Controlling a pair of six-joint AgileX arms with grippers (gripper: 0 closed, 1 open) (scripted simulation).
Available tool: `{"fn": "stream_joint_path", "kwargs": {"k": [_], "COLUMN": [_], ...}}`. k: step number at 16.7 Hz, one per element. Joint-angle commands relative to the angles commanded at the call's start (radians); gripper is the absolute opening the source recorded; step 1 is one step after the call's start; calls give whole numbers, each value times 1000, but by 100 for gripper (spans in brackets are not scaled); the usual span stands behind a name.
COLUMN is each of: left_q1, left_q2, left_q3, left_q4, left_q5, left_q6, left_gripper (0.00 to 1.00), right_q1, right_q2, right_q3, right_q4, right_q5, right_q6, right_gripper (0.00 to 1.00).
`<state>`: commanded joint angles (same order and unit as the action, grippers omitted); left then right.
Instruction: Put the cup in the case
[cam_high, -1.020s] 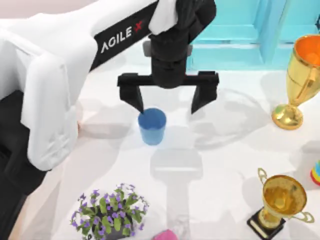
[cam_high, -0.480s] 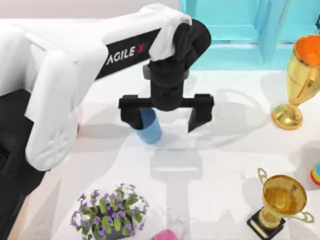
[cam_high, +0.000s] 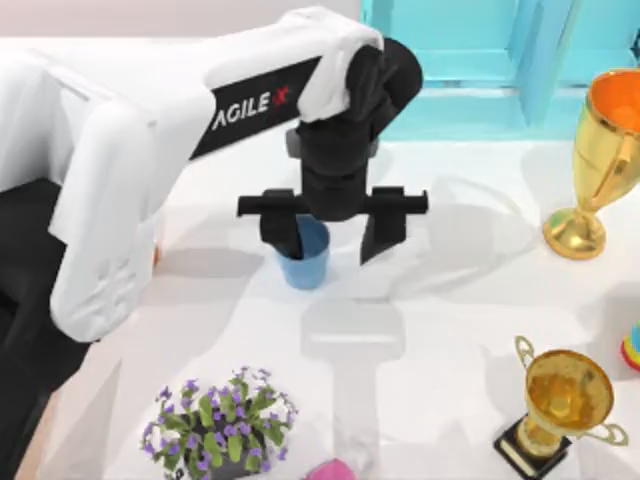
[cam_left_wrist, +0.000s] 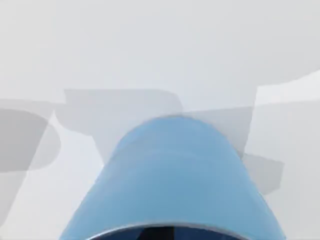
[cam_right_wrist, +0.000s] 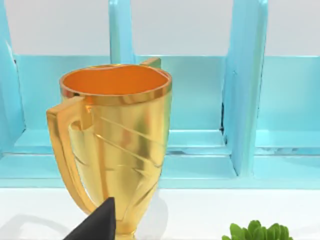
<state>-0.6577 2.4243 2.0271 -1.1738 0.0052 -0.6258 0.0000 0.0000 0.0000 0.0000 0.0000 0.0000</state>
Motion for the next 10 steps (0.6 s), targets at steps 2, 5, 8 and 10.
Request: {"fn": "stream_joint_path", "kwargs": {"k": [2,5,8,10], "left_q1": [0,0,0,0], "left_q2": [0,0,0,0], "left_q3": [0,0,0,0], "left_q4": [0,0,0,0], "left_q5": [0,0,0,0], "left_q6": [0,0,0,0], "left_gripper": [32,10,0,0], "right_q1": [0,0,0,0], "right_q2": [0,0,0,0], "right_q3": [0,0,0,0], "right_q4": [0,0,0,0], "right_q5": [0,0,0,0], "right_q6": [0,0,0,0], "right_gripper": [100,100,100,100]}}
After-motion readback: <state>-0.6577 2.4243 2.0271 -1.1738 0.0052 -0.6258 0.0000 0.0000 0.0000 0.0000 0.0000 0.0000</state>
